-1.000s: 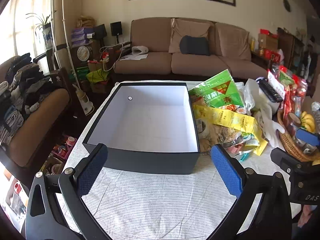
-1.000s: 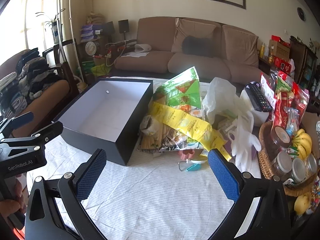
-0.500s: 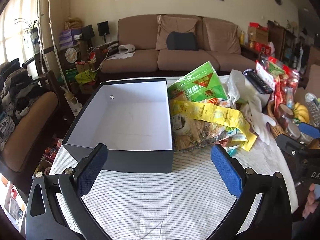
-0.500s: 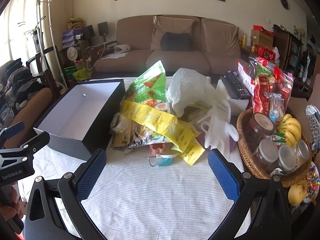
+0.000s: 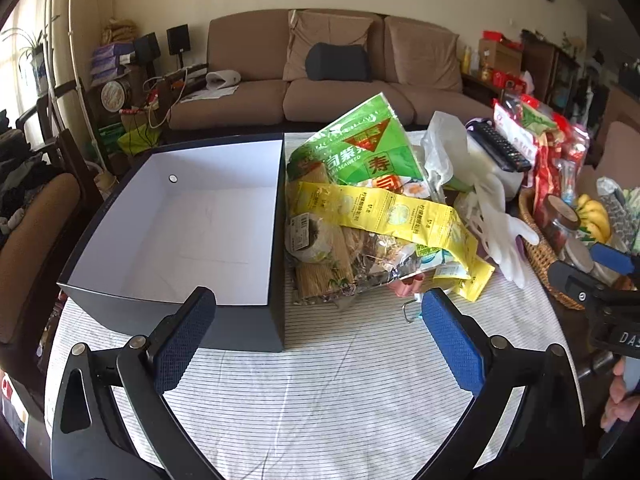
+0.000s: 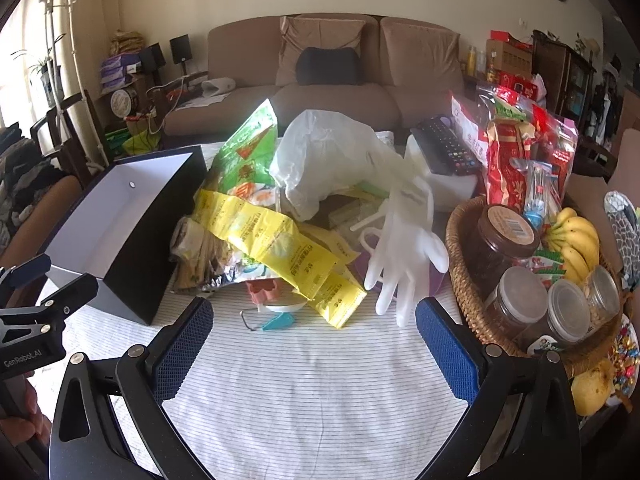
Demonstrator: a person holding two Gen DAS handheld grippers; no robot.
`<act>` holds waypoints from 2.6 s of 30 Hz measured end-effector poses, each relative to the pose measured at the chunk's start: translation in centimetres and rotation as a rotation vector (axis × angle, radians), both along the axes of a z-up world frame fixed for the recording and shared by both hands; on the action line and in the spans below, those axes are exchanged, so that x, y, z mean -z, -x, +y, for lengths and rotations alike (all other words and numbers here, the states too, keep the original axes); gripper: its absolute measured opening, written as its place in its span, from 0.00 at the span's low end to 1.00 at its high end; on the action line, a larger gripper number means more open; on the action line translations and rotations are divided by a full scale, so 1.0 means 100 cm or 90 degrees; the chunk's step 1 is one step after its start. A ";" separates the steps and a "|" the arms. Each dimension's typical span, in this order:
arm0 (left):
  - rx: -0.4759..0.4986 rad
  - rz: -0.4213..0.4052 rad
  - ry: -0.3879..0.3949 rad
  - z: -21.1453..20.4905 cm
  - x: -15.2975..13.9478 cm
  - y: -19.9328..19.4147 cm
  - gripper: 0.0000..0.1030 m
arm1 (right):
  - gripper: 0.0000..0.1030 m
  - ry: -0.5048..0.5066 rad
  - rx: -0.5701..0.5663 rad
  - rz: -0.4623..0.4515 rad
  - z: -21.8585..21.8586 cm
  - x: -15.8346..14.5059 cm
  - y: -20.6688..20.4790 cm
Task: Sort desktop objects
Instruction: 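Move the right tool toward the yellow strip packets on the pile, then close the right gripper on the yellow strip packets, then lift the yellow packets with the right gripper and carry them over the box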
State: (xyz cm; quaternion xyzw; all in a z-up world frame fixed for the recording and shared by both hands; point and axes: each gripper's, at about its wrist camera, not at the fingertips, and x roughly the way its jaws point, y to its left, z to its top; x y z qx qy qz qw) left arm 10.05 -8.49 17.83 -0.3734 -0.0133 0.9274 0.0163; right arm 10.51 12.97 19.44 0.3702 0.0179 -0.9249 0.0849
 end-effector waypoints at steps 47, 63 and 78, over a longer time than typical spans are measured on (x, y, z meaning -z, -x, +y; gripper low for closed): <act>0.129 -0.042 -0.049 0.048 0.069 0.106 0.29 | 0.72 -0.004 -0.077 -0.123 -0.002 0.114 0.097; 0.137 -0.068 -0.057 0.043 0.073 0.095 0.44 | 0.19 0.014 -0.033 -0.002 0.001 0.105 0.099; 0.135 -0.004 -0.032 0.023 0.010 0.080 0.56 | 0.12 0.152 -0.104 0.190 -0.008 -0.041 0.077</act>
